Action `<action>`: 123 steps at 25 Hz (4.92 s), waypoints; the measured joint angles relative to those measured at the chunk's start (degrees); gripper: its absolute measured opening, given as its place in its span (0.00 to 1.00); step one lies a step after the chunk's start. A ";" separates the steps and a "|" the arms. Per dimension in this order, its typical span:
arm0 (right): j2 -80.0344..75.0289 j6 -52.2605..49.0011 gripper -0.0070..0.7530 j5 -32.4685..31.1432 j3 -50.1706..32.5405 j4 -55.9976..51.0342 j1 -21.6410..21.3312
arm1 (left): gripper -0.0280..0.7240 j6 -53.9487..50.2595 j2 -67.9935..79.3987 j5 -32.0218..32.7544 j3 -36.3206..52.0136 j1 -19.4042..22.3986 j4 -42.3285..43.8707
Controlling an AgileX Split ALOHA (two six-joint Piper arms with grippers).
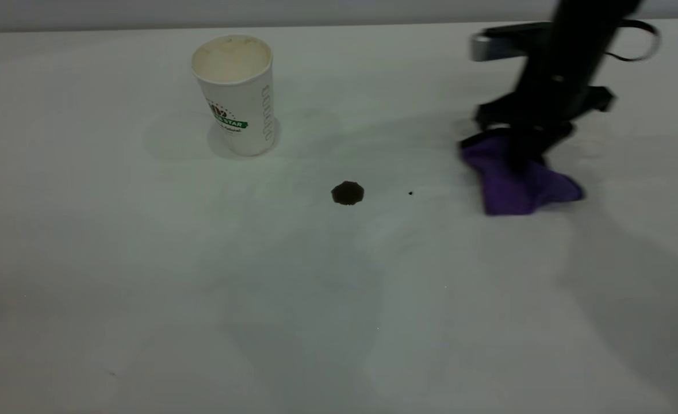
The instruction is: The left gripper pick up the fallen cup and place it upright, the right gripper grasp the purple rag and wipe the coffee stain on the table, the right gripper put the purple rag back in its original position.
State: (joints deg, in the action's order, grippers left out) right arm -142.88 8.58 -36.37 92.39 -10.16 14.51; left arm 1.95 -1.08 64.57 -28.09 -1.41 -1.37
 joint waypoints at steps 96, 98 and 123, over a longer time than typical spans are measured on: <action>81.61 -2.24 0.95 -34.17 -39.40 3.14 -3.58 | 0.53 0.00 0.00 0.00 0.00 0.00 0.00; 86.13 -3.86 0.94 -34.12 -43.97 3.27 -3.58 | 0.53 0.00 0.00 0.00 0.00 0.00 0.00; 136.23 -8.05 0.86 -29.35 -65.55 9.42 -13.83 | 0.53 0.00 0.00 0.00 0.00 0.00 0.00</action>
State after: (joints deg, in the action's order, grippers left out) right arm -6.65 0.53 -65.72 26.84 -0.74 0.68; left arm 1.95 -1.08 64.57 -28.09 -1.41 -1.37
